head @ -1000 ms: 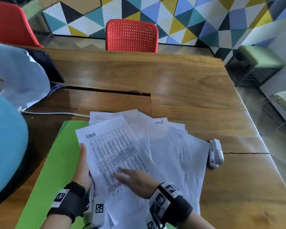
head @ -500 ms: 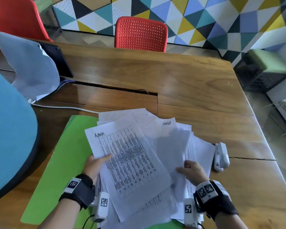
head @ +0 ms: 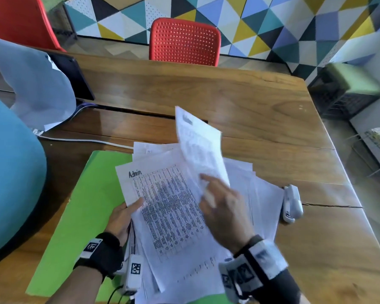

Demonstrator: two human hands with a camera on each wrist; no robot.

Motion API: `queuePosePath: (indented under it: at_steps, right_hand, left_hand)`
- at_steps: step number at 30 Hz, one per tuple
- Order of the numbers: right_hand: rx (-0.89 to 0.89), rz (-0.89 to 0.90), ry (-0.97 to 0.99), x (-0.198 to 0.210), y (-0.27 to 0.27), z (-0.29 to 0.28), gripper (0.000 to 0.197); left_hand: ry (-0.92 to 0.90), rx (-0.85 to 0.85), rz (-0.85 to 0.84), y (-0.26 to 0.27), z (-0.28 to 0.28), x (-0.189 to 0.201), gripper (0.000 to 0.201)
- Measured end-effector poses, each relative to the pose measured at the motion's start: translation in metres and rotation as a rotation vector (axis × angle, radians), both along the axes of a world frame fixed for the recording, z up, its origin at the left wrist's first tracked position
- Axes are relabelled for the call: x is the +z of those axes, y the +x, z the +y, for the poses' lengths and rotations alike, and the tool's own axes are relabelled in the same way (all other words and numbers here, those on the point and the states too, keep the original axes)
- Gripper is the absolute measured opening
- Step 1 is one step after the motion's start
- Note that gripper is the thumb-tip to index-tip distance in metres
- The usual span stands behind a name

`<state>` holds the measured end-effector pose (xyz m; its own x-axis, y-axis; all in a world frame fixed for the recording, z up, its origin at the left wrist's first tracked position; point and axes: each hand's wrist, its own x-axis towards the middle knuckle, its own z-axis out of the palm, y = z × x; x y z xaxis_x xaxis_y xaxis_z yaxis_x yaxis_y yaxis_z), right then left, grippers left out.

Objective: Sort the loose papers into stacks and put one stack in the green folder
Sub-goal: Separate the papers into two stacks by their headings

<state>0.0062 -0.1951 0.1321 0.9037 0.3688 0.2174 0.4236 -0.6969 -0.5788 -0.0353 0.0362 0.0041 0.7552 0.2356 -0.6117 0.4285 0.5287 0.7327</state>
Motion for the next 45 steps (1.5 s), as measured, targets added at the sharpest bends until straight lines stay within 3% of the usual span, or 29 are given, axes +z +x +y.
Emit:
queuePosePath:
  at_steps: [3,7,9,10,11,13,14,16,18,20,23,26,28,30,34,37,39,42,45]
  right_hand:
    - [0.262,0.433,-0.191,-0.043,-0.016,0.034,0.024]
    - [0.447,0.818,-0.279,-0.080,-0.029,0.047,0.054]
    - [0.322,0.858,-0.149,-0.081,-0.022,0.040,0.071]
    - [0.188,0.819,-0.068,-0.084,-0.013,0.030,0.069]
    - [0.012,0.743,-0.004,-0.085,-0.001,0.017,0.057]
    - [-0.447,0.571,0.057,-0.094,0.025,-0.020,0.033]
    - [-0.655,0.557,0.046,-0.098,0.036,-0.040,0.036]
    - [-0.942,0.706,0.011,-0.103,0.051,-0.072,0.059]
    - [-1.037,0.898,0.015,-0.108,0.057,-0.085,0.070]
    - [-0.968,0.971,0.033,-0.110,0.058,-0.083,0.057]
    - [-0.865,1.020,0.081,-0.113,0.058,-0.073,0.049]
    - [-0.857,0.934,0.188,-0.110,0.059,-0.062,0.046]
    - [-0.809,0.869,0.293,-0.109,0.060,-0.053,0.045]
    - [-0.678,0.865,0.265,-0.105,0.058,-0.042,0.039]
    - [-0.620,0.810,0.200,-0.092,0.059,-0.038,0.025]
    - [-0.769,0.593,0.186,-0.069,0.066,-0.063,0.037]
    - [-0.880,0.423,0.198,-0.049,0.068,-0.090,0.038]
    - [-0.968,0.233,0.367,-0.018,0.060,-0.128,0.037]
    - [-0.856,0.173,0.695,0.018,0.041,-0.146,0.023]
  left_hand:
    - [-0.004,-0.007,0.016,-0.002,0.002,0.004,0.046]
    - [0.084,-0.045,0.079,-0.003,0.001,0.006,0.082]
    - [0.198,-0.089,0.134,-0.002,-0.005,0.011,0.057]
    - [0.231,-0.100,0.126,-0.003,-0.008,0.013,0.034]
    - [0.245,-0.109,0.093,-0.004,-0.009,0.015,0.024]
    - [0.223,-0.114,0.048,-0.004,-0.010,0.011,0.039]
    - [0.228,-0.084,0.053,-0.004,-0.008,0.008,0.058]
    - [0.197,-0.047,0.077,-0.002,-0.004,0.006,0.076]
    - [0.154,-0.044,0.074,-0.004,-0.003,0.007,0.088]
    - [0.123,-0.001,0.047,-0.005,0.004,0.008,0.091]
    - [0.143,0.074,0.010,-0.008,0.026,0.022,0.043]
    - [0.313,0.092,-0.009,-0.012,0.050,0.036,0.022]
    - [0.466,0.051,-0.036,-0.013,0.061,0.045,0.022]
    - [0.551,0.012,-0.045,-0.014,0.062,0.047,0.025]
    - [0.503,0.009,0.019,-0.017,0.053,0.043,0.013]
    - [0.489,-0.013,0.048,-0.014,0.048,0.038,0.033]
    - [0.493,-0.013,0.060,-0.012,0.049,0.037,0.033]
    - [0.455,-0.012,0.047,-0.007,0.051,0.041,0.032]
    - [0.408,-0.016,0.010,-0.002,0.045,0.053,0.042]
